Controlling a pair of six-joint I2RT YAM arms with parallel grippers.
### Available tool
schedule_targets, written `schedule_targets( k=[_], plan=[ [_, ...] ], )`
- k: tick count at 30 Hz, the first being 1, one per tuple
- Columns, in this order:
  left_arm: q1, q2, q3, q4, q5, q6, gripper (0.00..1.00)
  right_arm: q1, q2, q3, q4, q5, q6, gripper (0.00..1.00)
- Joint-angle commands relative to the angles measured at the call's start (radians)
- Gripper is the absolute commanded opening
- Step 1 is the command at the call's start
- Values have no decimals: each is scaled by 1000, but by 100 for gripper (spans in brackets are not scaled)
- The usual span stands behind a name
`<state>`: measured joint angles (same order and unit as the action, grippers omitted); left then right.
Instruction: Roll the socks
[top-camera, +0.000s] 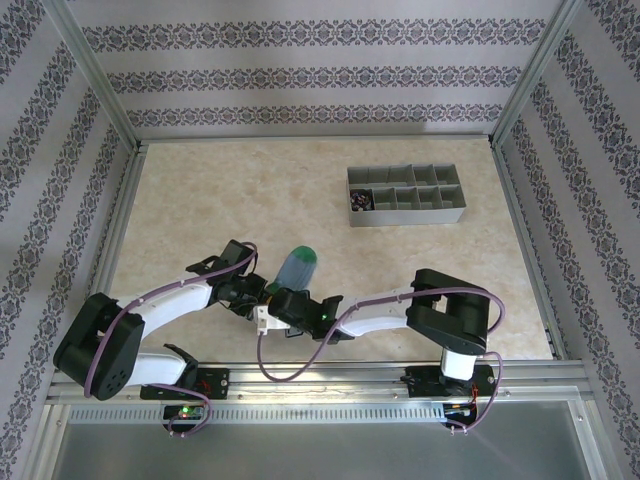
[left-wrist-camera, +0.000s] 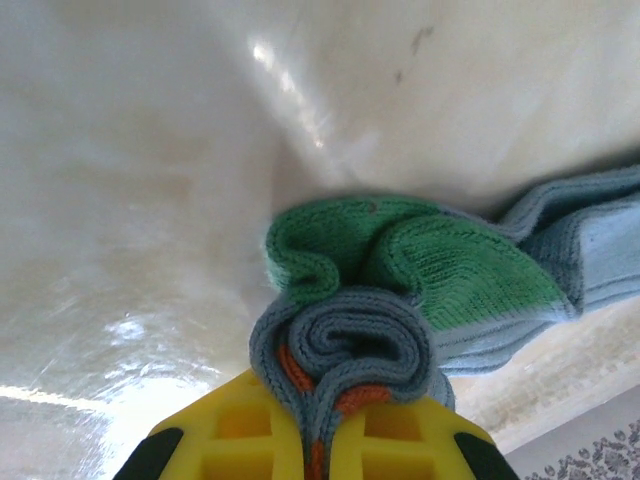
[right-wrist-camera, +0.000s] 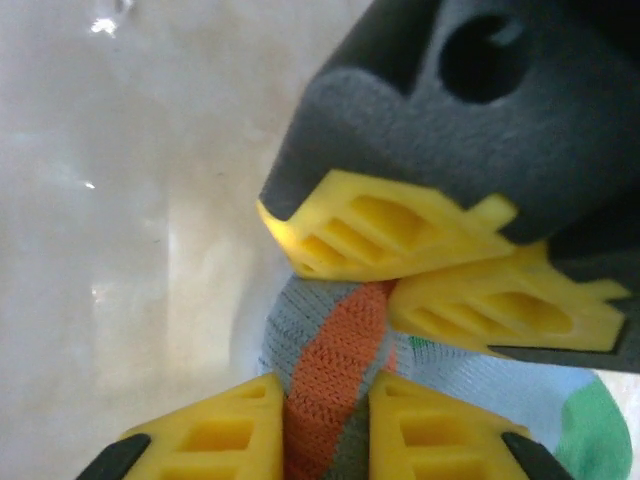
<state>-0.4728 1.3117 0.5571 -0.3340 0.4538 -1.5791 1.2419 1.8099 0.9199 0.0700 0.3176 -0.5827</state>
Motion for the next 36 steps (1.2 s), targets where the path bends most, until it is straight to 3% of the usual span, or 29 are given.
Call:
schedule_targets(
  k=[1, 3, 5, 7, 10, 14, 21, 28, 36],
  plan=[
    [5, -14, -11, -143, -10, -9, 0, -54, 37, 20, -75, -15, 69, 7],
    [16, -51, -11, -147, -11, -6, 14, -76, 29, 8, -106, -67, 96, 0],
    [30, -104, -1, -162, -20, -1, 41, -116, 13, -2, -152, -185, 142, 0],
    [46, -153, 7, -169, -28, 2, 58, -157, -1, -18, -172, -312, 186, 0],
    [69, -214, 16, -174, -31, 10, 69, -229, 5, -34, -193, -512, 246, 0],
    [86, -255, 11, -165, -22, 28, 70, -308, 48, -25, -226, -720, 304, 0],
    [83, -226, -28, 15, 32, 52, 64, -407, 110, -26, -214, -902, 400, 0],
    [57, -87, 3, 135, 53, 103, 63, -489, 180, -13, -229, -1010, 463, 0],
    [39, 37, 49, 187, 49, 143, 61, -558, 259, 51, -322, -1033, 499, 0]
  ],
)
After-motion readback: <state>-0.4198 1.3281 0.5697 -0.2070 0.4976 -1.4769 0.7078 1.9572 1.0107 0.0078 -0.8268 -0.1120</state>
